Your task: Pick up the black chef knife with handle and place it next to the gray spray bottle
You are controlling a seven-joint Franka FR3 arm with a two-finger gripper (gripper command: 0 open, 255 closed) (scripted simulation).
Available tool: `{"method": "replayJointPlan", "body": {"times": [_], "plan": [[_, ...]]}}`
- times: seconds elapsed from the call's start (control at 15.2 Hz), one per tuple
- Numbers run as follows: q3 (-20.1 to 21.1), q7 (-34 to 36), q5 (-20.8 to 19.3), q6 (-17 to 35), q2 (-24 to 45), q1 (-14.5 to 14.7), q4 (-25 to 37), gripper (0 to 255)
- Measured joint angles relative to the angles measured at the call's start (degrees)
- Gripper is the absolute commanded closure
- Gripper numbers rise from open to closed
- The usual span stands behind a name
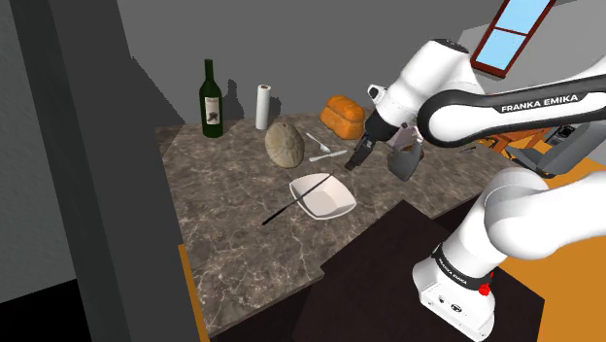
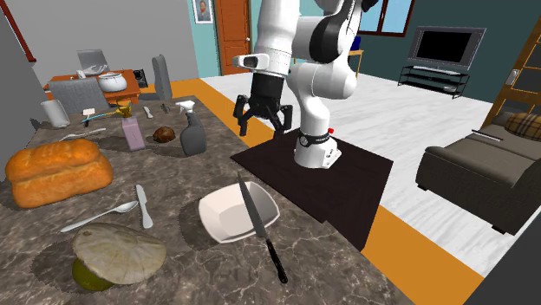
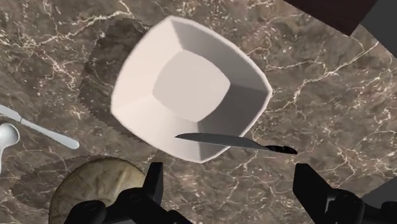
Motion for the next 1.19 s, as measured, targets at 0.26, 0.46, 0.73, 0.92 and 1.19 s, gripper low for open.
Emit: {"method": "replayJointPlan", "body": {"times": [0.26, 0.46, 0.73, 0.92, 1.19], "plan": [[3.3, -5.1, -5.1, 5.4, 14.7, 1.6, 6.1, 0], [6.3, -7.8, -10.9, 8.2, 24.8, 1.1, 10.8, 0], [10.9, -8.5, -21.3, 9.1, 35.4, 0.3, 16.4, 0], [13.4, -7.9, -30.7, 8.2, 43.0, 0.4, 20.9, 0], [14.3, -5.2, -44.0, 7.5, 53.1, 2.4, 25.7, 0]]}}
